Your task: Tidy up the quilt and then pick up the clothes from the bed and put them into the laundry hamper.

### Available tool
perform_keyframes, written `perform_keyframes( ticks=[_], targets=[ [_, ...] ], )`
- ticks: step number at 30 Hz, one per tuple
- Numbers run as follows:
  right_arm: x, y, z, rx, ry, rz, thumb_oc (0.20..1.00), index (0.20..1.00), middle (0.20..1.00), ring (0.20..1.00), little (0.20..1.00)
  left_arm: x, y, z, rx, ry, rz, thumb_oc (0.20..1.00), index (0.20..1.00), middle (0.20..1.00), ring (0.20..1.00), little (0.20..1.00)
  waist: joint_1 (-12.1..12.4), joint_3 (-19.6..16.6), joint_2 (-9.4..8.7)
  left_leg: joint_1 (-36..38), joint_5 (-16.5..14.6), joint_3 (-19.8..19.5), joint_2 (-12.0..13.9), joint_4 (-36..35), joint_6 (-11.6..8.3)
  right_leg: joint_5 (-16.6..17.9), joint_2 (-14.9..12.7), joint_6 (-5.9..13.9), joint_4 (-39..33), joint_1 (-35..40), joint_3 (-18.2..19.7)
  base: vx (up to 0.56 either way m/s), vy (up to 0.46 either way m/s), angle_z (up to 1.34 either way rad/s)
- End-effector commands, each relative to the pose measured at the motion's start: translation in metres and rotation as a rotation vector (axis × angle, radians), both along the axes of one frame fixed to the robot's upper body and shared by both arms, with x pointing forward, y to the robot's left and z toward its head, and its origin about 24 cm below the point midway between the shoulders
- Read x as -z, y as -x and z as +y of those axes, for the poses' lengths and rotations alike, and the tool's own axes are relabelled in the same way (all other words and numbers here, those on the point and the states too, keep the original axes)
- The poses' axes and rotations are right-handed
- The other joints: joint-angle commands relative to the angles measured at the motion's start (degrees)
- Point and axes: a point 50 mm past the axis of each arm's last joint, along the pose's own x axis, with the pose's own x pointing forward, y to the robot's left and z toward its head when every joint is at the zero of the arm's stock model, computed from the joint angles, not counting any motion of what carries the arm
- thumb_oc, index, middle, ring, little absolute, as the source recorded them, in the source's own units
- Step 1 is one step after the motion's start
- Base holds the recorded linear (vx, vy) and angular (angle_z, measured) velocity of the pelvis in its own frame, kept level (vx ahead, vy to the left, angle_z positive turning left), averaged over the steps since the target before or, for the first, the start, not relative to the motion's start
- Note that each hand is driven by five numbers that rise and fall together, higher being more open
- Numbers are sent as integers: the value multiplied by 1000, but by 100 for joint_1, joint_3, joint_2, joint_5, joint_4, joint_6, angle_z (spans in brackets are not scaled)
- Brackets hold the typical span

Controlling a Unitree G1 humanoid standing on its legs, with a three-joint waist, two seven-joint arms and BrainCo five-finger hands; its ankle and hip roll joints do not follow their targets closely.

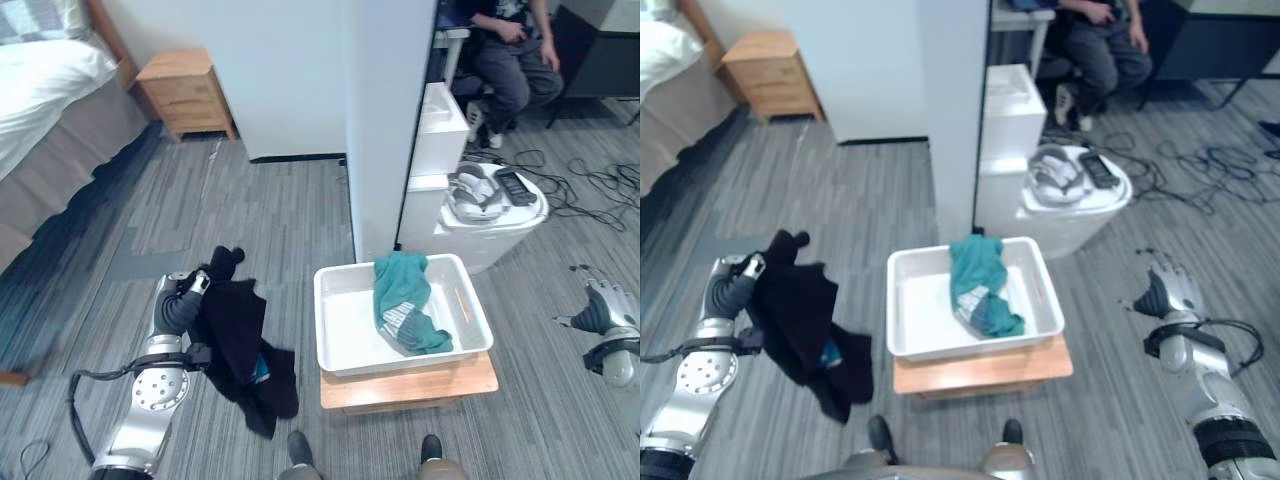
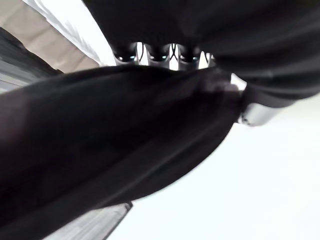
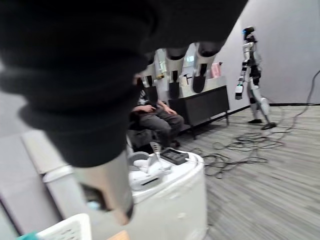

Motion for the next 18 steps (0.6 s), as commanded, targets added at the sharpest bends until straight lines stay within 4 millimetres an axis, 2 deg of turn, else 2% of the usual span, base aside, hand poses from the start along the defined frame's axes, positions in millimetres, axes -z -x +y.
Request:
perform_keyframes(
  ticks=[1, 3, 6, 8, 9, 11, 16, 17, 18],
  targets=[
    [-20, -24, 3, -8, 30, -129, 1000, 1000, 1000, 1000, 1000, -44, -22, -3, 23, -10, -229, 200, 200, 200, 200, 200, -55, 71, 21, 841, -928, 324, -90, 15, -226, -557, -157, 385, 20, 70, -34, 40, -26, -23],
    [-15, -16, -1, 29, -1, -138, 1000, 1000, 1000, 1000, 1000, -54, -26, -8, 48, 22, -275, 200, 200, 200, 200, 200, -175, 36, 32, 915, -946, 379, -82, 15, -222, -577, -138, 366, 20, 85, 22, 42, -24, -28],
    [3, -8, -1, 69, -65, -94, 1000, 1000, 1000, 1000, 1000, -73, -41, -26, 121, 12, -332, 200, 200, 200, 200, 200, -396, 6, 63, 1021, -959, 488, -70, 15, -226, -603, -109, 340, 25, 87, 155, 31, -22, -16],
    [7, -7, -2, 77, -71, -78, 1000, 1000, 1000, 1000, 1000, -77, -45, -32, 141, 6, -344, 200, 200, 200, 200, 200, -430, 4, 71, 1043, -966, 508, -69, 15, -226, -606, -106, 340, 24, 86, 186, 18, -17, -15],
    [20, -2, -2, 94, -84, -26, 1000, 1000, 1000, 1000, 1000, -89, -55, -51, 201, -17, -382, 200, 200, 200, 200, 200, -559, -6, 103, 1076, -972, 562, -78, 15, -226, -601, -99, 346, 24, 69, 234, 20, -18, -15],
    [35, 4, -2, 113, -105, 31, 1000, 1000, 1000, 1000, 1000, -97, -64, -67, 247, -36, -406, 200, 200, 200, 200, 200, -646, -4, 145, 1091, -975, 616, -82, 15, -229, -592, -105, 356, 20, 42, 273, 24, -15, -10],
    [85, 30, 5, 175, -204, 226, 1000, 1000, 1000, 1000, 1000, -122, -88, -100, 318, -144, -454, 200, 200, 200, 200, 200, -882, -31, 218, 1118, -967, 711, -99, 15, -251, -553, -118, 388, 20, -11, 362, 27, -18, -12],
    [85, 29, 5, 175, -205, 225, 1000, 1000, 1000, 1000, 1000, -122, -88, -100, 319, -145, -456, 200, 200, 200, 200, 200, -876, -27, 214, 1117, -967, 711, -100, 15, -251, -553, -119, 388, 20, -12, 362, 27, -25, -8],
    [102, 42, 7, 197, -215, 307, 1000, 1000, 1000, 1000, 1000, -132, -95, -111, 334, -163, -482, 200, 200, 200, 200, 200, -942, -42, 240, 1113, -951, 720, -109, 15, -260, -538, -120, 403, 20, -32, 377, 0, 0, 0]
  ],
)
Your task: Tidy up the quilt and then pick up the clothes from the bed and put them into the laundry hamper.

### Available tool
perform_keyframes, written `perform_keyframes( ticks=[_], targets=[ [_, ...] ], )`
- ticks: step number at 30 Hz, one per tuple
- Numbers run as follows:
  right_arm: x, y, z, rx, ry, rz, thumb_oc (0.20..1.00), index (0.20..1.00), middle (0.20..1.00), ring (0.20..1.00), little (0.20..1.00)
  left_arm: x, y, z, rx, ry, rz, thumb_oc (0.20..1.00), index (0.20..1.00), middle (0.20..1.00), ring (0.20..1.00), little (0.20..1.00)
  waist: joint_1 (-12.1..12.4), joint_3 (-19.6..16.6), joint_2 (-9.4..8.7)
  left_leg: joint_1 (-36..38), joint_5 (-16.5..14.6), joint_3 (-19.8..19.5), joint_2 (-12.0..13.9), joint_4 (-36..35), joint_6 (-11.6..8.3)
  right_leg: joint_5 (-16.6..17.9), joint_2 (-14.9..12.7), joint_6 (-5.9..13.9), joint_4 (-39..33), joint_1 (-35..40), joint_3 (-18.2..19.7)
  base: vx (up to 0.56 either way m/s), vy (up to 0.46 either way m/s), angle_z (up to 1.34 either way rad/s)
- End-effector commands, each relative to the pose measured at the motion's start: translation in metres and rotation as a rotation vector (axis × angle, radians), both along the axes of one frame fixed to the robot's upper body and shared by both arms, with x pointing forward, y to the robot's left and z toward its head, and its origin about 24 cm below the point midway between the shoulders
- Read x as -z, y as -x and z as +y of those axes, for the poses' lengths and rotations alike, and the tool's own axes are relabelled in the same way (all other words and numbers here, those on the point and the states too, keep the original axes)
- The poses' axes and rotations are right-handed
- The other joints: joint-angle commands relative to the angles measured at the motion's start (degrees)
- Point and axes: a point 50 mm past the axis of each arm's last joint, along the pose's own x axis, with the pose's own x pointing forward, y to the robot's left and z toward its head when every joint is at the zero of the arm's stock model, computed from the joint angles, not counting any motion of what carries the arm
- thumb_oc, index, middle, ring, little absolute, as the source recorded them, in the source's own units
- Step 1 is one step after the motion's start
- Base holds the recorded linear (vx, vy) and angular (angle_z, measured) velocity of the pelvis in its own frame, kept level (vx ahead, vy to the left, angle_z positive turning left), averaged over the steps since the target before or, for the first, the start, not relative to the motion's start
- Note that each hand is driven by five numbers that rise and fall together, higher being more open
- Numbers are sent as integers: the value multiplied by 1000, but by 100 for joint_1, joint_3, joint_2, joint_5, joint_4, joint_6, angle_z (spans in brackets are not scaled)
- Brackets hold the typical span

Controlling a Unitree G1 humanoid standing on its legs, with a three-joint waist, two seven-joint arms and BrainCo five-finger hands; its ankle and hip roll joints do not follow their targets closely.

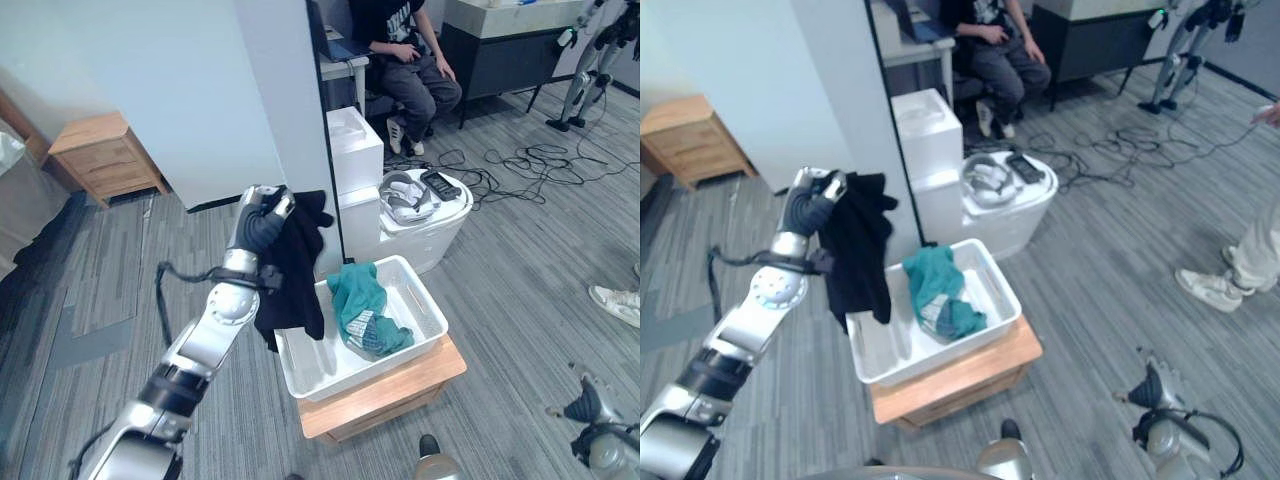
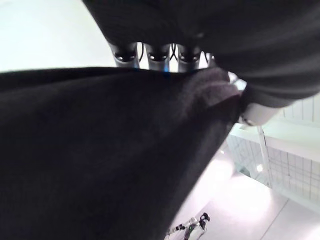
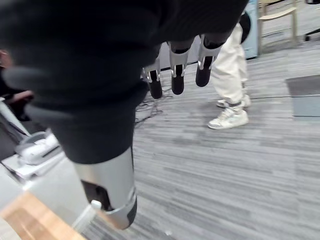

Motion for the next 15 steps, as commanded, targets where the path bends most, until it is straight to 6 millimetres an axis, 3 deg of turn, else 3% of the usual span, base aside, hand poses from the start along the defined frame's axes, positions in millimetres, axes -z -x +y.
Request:
perform_keyframes(
  ticks=[1, 3, 4, 7, 8, 10, 15],
  targets=[
    [-4, -20, -3, 19, -7, -33, 1000, 1000, 1000, 1000, 1000, -70, -24, -19, 9, -20, -258, 200, 200, 200, 200, 200, -49, 288, 97, 900, -866, 253, -164, 17, -184, -547, -134, 400, 20, 139, -122, 15, -23, -4],
    [3, -13, -3, 29, -13, 8, 1000, 1000, 1000, 1000, 1000, -76, -27, -22, 9, -30, -274, 200, 200, 200, 200, 200, -68, 293, 106, 888, -865, 248, -163, 17, -187, -553, -134, 404, 20, 135, -128, 0, 0, 0],
    [20, 3, 1, 71, -53, 78, 1000, 1000, 1000, 1000, 1000, -88, -32, -34, 26, -42, -310, 200, 200, 200, 200, 200, -114, 297, 129, 885, -861, 252, -167, 17, -196, -552, -134, 412, 20, 138, -136, 0, 0, 0],
    [47, 31, 9, 154, -119, 222, 1000, 1000, 1000, 1000, 1000, -103, -41, -46, 31, -7, -328, 200, 200, 200, 200, 200, -159, 263, 156, 868, -837, 265, -162, 17, -216, -545, -127, 420, 20, 119, -148, 37, -30, 3],
    [47, 30, 10, 154, -120, 220, 1000, 1000, 1000, 1000, 1000, -103, -41, -47, 31, -7, -329, 200, 200, 200, 200, 200, -158, 269, 151, 868, -837, 265, -162, 17, -217, -545, -127, 419, 20, 119, -148, 34, -32, 4],
    [65, 50, 14, 254, -163, 334, 1000, 1000, 1000, 1000, 1000, -132, -49, -67, 55, 67, -369, 200, 200, 200, 200, 200, -208, 285, 174, 817, -796, 246, -158, 17, -241, -516, -129, 434, 20, 76, -154, 16, -41, -1],
    [71, 64, 15, 325, -178, 388, 1000, 1000, 1000, 1000, 1000, -153, -50, -85, 87, 116, -399, 200, 200, 200, 200, 200, -259, 295, 225, 758, -775, 240, -157, 17, -252, -497, -132, 434, 20, 23, -161, -1, -9, 1]
  ],
)
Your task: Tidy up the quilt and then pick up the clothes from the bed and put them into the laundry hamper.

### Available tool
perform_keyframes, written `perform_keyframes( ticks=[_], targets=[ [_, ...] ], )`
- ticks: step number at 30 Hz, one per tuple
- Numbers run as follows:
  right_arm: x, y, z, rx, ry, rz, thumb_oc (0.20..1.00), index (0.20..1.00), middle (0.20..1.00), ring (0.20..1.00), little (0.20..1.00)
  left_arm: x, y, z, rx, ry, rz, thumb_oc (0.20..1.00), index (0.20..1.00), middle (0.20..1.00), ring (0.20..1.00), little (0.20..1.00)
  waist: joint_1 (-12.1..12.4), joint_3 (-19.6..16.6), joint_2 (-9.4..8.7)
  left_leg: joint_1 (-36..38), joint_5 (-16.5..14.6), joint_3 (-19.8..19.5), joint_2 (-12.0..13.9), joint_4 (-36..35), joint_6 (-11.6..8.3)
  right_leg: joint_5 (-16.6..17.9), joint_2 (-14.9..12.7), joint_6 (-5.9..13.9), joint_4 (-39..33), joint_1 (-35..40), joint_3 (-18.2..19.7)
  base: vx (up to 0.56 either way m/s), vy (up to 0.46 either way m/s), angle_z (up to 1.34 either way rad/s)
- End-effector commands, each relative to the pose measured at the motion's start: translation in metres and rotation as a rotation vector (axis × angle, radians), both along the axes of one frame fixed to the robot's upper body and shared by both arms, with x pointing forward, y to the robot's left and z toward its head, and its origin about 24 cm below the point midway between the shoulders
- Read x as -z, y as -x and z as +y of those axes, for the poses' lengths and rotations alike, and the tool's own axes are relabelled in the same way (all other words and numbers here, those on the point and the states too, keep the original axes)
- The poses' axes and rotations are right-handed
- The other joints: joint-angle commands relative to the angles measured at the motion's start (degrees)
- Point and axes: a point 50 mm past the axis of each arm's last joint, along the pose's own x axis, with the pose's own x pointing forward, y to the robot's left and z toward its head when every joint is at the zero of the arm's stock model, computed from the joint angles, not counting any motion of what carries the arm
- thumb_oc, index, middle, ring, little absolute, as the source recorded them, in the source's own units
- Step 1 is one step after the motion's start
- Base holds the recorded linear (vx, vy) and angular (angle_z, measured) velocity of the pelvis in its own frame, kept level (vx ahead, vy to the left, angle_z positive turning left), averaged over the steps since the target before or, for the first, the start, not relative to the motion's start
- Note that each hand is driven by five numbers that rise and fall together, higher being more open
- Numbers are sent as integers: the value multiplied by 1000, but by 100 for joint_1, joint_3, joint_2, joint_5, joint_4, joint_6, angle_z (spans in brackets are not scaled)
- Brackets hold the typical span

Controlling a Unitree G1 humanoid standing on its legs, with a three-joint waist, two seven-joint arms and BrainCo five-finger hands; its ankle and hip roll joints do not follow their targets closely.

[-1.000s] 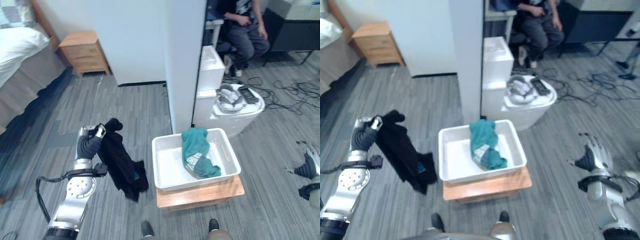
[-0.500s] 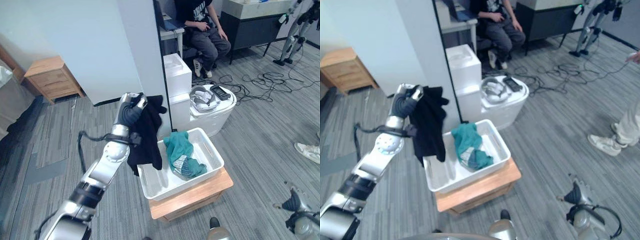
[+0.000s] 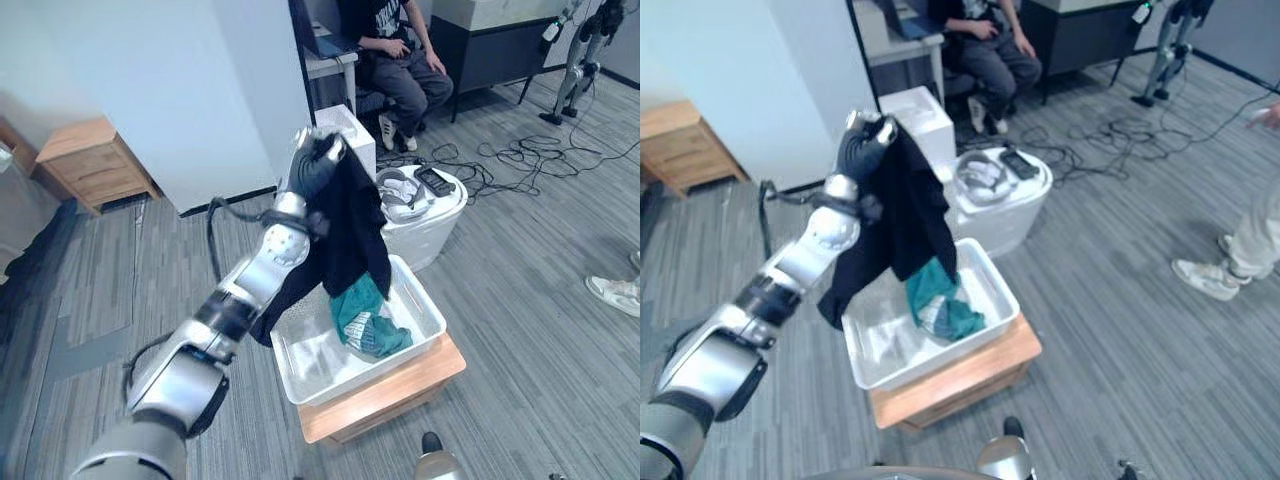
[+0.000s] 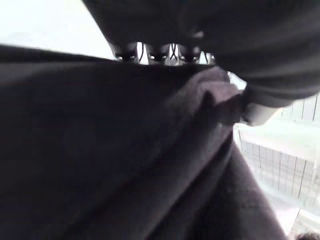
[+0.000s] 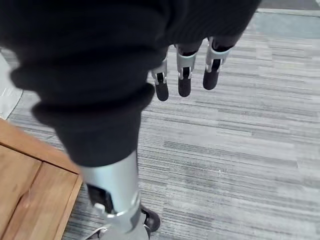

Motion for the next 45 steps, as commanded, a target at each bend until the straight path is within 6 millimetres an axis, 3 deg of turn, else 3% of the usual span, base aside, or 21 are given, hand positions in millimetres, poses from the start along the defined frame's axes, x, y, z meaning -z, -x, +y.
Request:
perform_keyframes(
  ticks=[1, 4, 6, 7, 8, 13, 17, 22, 23, 24, 25, 26, 27, 30, 35, 40, 45],
  targets=[
    [-11, -30, -17, 61, 47, -72, 1000, 1000, 1000, 1000, 1000, -93, 1, -18, 47, 99, -252, 200, 200, 200, 200, 200, -32, 318, 176, 875, -726, 242, -58, 20, -251, -487, -24, 414, 18, 139, -126, 0, 0, 0],
    [-10, -34, -12, 69, 30, -78, 1000, 1000, 1000, 1000, 1000, -91, 4, -27, 83, 103, -241, 200, 200, 200, 200, 200, -37, 385, 222, 853, -728, 269, -78, 20, -242, -470, -19, 410, 18, 54, -54, 0, -11, -7],
    [-8, -41, -6, 54, 16, -91, 1000, 1000, 1000, 1000, 1000, -66, 3, -37, 120, 124, -160, 200, 200, 200, 200, 200, -53, 480, 231, 818, -719, 304, -90, 20, -229, -450, -23, 397, 18, -49, 33, -29, -14, -18],
    [-9, -49, -4, 46, 17, -109, 1000, 1000, 1000, 1000, 1000, -42, 5, -43, 146, 147, -85, 200, 200, 200, 200, 200, -57, 580, 228, 752, -707, 312, -96, 20, -219, -432, -29, 384, 19, -144, 72, -40, -8, -16],
    [-9, -48, -4, 46, 17, -109, 1000, 1000, 1000, 1000, 1000, -42, 5, -43, 146, 147, -85, 200, 200, 200, 200, 200, -56, 575, 229, 749, -708, 313, -96, 20, -218, -431, -29, 384, 19, -148, 74, -64, -8, -13],
    [-13, -73, 5, 18, 19, -162, 1000, 1000, 1000, 1000, 1000, 20, 17, -46, 207, 224, 126, 200, 200, 200, 200, 200, 52, 831, 199, 477, -648, 274, -97, 20, -192, -385, -22, 369, 60, -429, 101, -70, -13, -4],
    [-13, -88, 18, -17, 3, -210, 1000, 1000, 1000, 1000, 1000, 62, 27, -35, 178, 231, 246, 200, 200, 200, 200, 200, 247, 998, 102, 229, -582, 217, -42, 20, -195, -344, 13, 346, 77, -645, 46, -56, -32, 5],
    [-14, -96, 26, -34, -14, -238, 1000, 1000, 1000, 1000, 1000, 80, 26, -25, 123, 220, 306, 200, 200, 200, 200, 200, 333, 1082, 27, 62, -533, 180, -13, 20, -202, -311, 31, 332, 92, -786, 9, -54, -24, 13],
    [-14, -102, 32, -67, -21, -246, 1000, 1000, 1000, 1000, 1000, 111, 14, -3, -36, 165, 415, 200, 200, 200, 200, 200, 383, 1145, -58, -117, -469, 173, 26, 20, -211, -260, 70, 324, 105, -964, -23, -89, -13, 9],
    [-14, -104, 34, -76, -22, -247, 1000, 1000, 1000, 1000, 1000, 123, 10, 6, -98, 147, 464, 200, 200, 200, 200, 200, 381, 1155, -87, -159, -452, 182, 43, 20, -214, -242, 79, 326, 105, -1005, -27, -89, -13, 12],
    [-14, -105, 34, -76, -22, -247, 1000, 1000, 1000, 1000, 1000, 123, 10, 6, -97, 147, 464, 200, 200, 200, 200, 200, 381, 1155, -86, -162, -451, 182, 43, 20, -214, -242, 79, 326, 106, -1009, -26, -42, 1, 6],
    [-15, -108, 36, -88, -26, -251, 1000, 1000, 1000, 1000, 1000, 133, 1, 20, -185, 115, 515, 1000, 1000, 1000, 1000, 1000, 367, 1172, -135, -230, -440, 198, 69, 20, -223, -222, 104, 325, 108, -1093, -17, 0, 0, 0],
    [-15, -108, 36, -88, -26, -251, 1000, 1000, 1000, 1000, 1000, 133, 1, 20, -184, 115, 514, 1000, 1000, 1000, 1000, 1000, 368, 1172, -135, -233, -440, 198, 68, 20, -222, -223, 104, 325, 109, -1097, -16, -44, -2, -2],
    [-14, -107, 37, -89, -38, -256, 1000, 1000, 1000, 1000, 1000, 144, -6, 44, -311, 82, 575, 1000, 1000, 1000, 1000, 1000, 368, 1187, -189, -273, -429, 215, 91, 20, -240, -195, 122, 322, 124, -1171, -3, -14, 1, 0],
    [-10, -99, 37, -10, -89, -254, 1000, 1000, 1000, 1000, 1000, 147, -2, 49, -309, 103, 575, 1000, 1000, 1000, 1000, 1000, 410, 1161, -194, -127, -463, 210, 126, 20, -241, -241, 115, 301, 141, -1028, -61, 0, 0, 0],
    [-5, -86, 37, 55, -122, -236, 1000, 1000, 1000, 1000, 1000, 163, 18, 56, -273, 93, 587, 1000, 1000, 1000, 1000, 1000, 509, 1002, -185, 171, -551, 180, 120, 20, -221, -330, 108, 261, 140, -682, -122, 49, -1, -4],
    [0, -76, 42, 74, -172, -207, 1000, 1000, 1000, 1000, 1000, 196, 64, 96, -345, 254, 657, 1000, 1000, 1000, 1000, 1000, 839, 668, -214, 563, -677, -2, 88, 20, -189, -495, 121, 196, 149, -114, -285, 58, -2, 9]
  ],
)
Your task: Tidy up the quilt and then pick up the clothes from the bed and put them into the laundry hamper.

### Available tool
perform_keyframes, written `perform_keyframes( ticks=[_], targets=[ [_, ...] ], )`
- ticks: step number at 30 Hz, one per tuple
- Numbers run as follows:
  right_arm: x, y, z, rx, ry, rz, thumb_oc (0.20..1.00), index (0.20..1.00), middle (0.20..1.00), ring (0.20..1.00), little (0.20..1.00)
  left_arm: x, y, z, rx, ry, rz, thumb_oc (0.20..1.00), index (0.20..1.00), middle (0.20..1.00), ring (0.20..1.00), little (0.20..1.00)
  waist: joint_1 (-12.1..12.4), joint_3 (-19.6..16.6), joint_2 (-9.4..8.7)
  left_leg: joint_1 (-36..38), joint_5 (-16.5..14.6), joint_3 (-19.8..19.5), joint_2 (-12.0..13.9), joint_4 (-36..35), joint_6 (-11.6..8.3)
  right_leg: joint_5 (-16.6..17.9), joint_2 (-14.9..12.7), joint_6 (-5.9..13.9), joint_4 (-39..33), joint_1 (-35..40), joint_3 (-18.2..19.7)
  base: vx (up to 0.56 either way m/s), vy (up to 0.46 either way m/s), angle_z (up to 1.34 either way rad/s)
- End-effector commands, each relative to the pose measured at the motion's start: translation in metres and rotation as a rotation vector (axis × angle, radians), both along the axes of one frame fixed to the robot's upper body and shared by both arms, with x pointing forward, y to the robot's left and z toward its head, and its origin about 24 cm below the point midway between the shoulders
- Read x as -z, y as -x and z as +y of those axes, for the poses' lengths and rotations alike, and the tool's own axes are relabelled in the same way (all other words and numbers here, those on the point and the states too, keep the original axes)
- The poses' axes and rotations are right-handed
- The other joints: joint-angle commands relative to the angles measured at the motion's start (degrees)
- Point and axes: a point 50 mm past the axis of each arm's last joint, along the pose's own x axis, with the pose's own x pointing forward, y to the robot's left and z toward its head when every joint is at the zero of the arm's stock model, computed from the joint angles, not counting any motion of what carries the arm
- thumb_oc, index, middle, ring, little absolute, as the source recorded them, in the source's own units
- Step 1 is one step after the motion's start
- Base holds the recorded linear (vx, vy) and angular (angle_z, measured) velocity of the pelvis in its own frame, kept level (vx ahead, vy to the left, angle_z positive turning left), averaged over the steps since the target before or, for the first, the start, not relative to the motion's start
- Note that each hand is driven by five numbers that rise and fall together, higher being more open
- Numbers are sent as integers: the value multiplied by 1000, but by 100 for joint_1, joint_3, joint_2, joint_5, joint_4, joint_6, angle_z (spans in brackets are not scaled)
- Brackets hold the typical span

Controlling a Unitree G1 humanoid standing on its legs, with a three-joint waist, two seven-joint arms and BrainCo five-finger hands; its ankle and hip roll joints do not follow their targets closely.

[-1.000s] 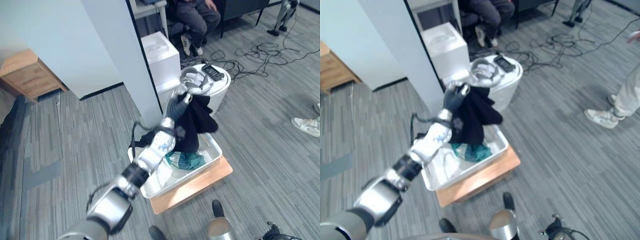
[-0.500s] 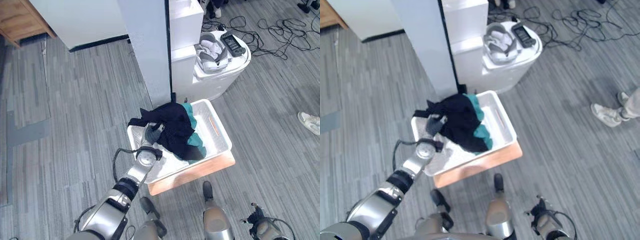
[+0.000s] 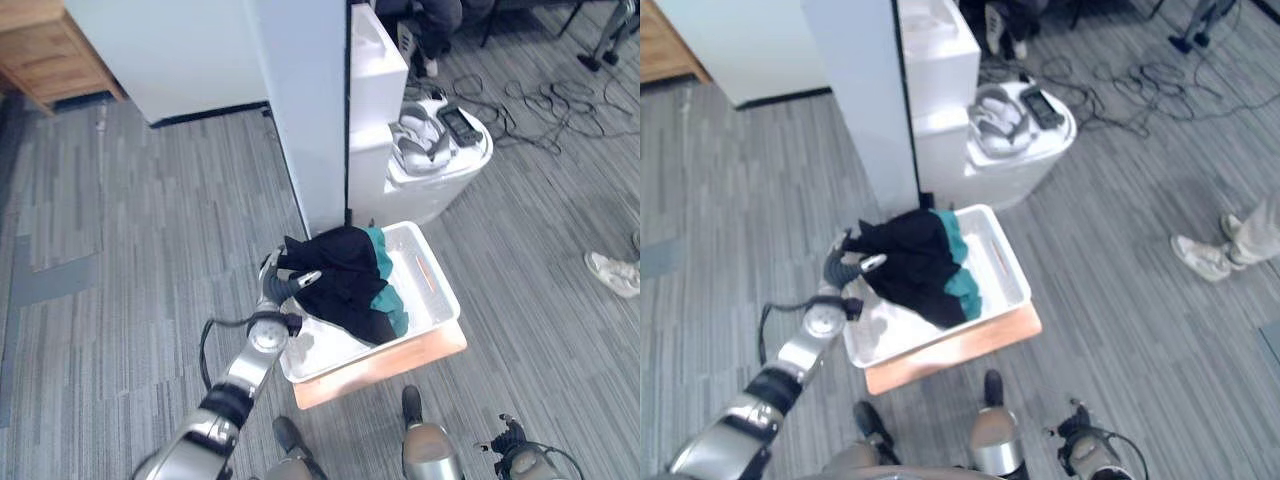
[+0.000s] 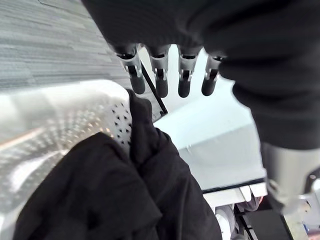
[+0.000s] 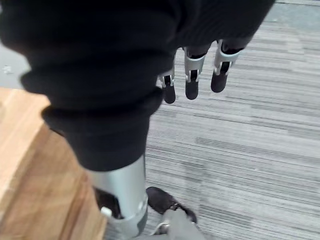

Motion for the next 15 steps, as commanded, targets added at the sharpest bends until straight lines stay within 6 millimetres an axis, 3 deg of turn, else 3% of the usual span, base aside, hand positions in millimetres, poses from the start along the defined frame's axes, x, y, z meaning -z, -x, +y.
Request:
perform_keyframes(
  ticks=[1, 3, 6, 8, 9, 10, 11, 13, 14, 15],
  targets=[
    [-1, 2, -8, 47, -19, 8, 1000, 1000, 1000, 1000, 1000, -7, -4, 19, -58, -7, -53, 1000, 1000, 1000, 1000, 1000, 337, -334, 285, 489, -571, 80, 82, 18, -213, -590, 95, 160, 119, -232, -88, 8, 5, 24],
    [0, 2, -7, 37, -26, 12, 1000, 1000, 1000, 1000, 1000, 1, 3, 29, -100, -4, -25, 1000, 1000, 1000, 1000, 1000, 385, -383, 263, 527, -585, 37, 77, 18, -207, -609, 98, 155, 119, -164, -114, 12, 3, 18],
    [-1, -5, 0, -14, -45, 9, 1000, 1000, 1000, 1000, 1000, 40, 36, 66, -276, 21, 148, 1000, 1000, 1000, 1000, 1000, 592, -516, 182, 635, -611, -81, 53, 18, -188, -670, 100, 146, 146, 28, -222, 1, 10, 19],
    [-1, -9, 5, -26, -63, -6, 1000, 1000, 1000, 1000, 1000, 65, 60, 79, -344, 19, 275, 1000, 1000, 1000, 1000, 1000, 663, -558, 151, 655, -615, -137, 44, 18, -174, -691, 98, 144, 172, 67, -259, -11, 27, 10],
    [-2, -12, 7, -30, -71, -15, 1000, 1000, 1000, 1000, 1000, 79, 76, 86, -383, 7, 359, 1000, 1000, 1000, 1000, 1000, 706, -582, 139, 662, -621, -154, 40, 18, -167, -703, 88, 144, 188, 84, -286, -8, 67, 15],
    [-1, -15, 12, -42, -84, -14, 1000, 1000, 1000, 1000, 1000, 107, 112, 94, -445, 3, 528, 1000, 1000, 1000, 1000, 1000, 775, -627, 118, 679, -635, -182, 22, 18, -149, -714, 82, 145, 199, 125, -311, -5, 80, 18],
    [-1, -17, 15, -48, -89, -13, 1000, 1000, 1000, 1000, 1000, 121, 134, 97, -476, -14, 639, 1000, 1000, 1000, 1000, 1000, 816, -641, 108, 688, -637, -189, 16, 18, -141, -720, 74, 148, 207, 138, -323, -3, 67, 16],
    [0, -19, 21, -60, -96, -7, 1000, 1000, 1000, 1000, 1000, 133, 155, 96, -488, -27, 745, 1000, 1000, 1000, 1000, 1000, 868, -693, 90, 675, -641, -201, 2, 18, -131, -707, 64, 149, 206, 132, -338, 10, 55, 19],
    [1, -23, 27, -78, -108, -7, 1000, 1000, 1000, 1000, 1000, 146, 187, 96, -500, -64, 890, 1000, 1000, 1000, 1000, 1000, 915, -707, 77, 710, -659, -194, -16, 18, -120, -705, 52, 161, 197, 181, -348, 22, 72, 19],
    [2, -24, 32, -91, -119, -5, 1000, 1000, 1000, 1000, 1000, 150, 201, 96, -520, -55, 943, 1000, 1000, 1000, 1000, 1000, 943, -724, 71, 712, -670, -197, -20, 18, -115, -699, 45, 164, 186, 190, -361, 22, 82, 15]
  ],
)
